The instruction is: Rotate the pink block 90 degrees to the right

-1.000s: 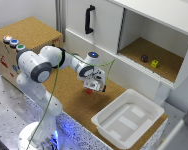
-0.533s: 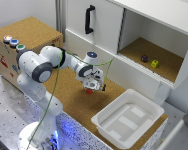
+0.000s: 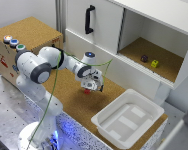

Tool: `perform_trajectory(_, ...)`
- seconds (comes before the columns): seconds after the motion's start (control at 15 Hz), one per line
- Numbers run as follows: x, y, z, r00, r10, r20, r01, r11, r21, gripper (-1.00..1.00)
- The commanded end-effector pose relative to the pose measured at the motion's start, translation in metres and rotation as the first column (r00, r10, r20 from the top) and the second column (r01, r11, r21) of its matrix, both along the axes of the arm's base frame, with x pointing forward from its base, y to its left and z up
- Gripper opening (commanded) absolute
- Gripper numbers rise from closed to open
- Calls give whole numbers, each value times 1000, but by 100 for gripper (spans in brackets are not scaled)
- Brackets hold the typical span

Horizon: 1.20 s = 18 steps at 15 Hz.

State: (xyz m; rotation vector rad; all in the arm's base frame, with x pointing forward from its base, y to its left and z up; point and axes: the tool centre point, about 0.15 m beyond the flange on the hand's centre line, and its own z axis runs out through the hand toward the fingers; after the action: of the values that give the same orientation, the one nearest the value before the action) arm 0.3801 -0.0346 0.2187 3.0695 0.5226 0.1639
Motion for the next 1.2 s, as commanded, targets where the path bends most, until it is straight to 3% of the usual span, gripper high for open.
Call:
perform_trajectory(0.0,-7,0,15,972,-219,89,225,972,-71,-100)
perform_trajectory(0.2,-2,-3,14,859,-511,24,511,859,-11,-100)
perform_trajectory(0.33,-2,-8,13,675,-738,-6,738,675,10,-100)
perform_trajectory(0.47,-7,-15,19,458,-889,1,887,457,70,-100)
perform_trajectory(0.6,-7,-22,27,204,-977,-66,971,194,138,-100)
perform_trajectory(0.67,-8,-24,31,119,-985,-124,979,95,181,-100)
perform_trajectory(0.73,-9,-25,37,49,-992,-118,981,25,194,-100)
perform_trajectory(0.8,-12,-26,40,-38,-993,-111,979,-59,196,-100)
perform_trajectory(0.87,-19,-30,37,-152,-976,-154,967,-179,184,-100)
perform_trajectory(0.93,-28,-35,30,-266,-930,-255,935,-313,166,-100)
perform_trajectory(1.0,-35,-39,22,-342,-877,-337,904,-405,139,-100)
perform_trajectory(1.07,-37,-41,12,-385,-834,-396,887,-452,89,-100)
perform_trajectory(1.13,-38,-44,7,-417,-810,-412,875,-480,57,-100)
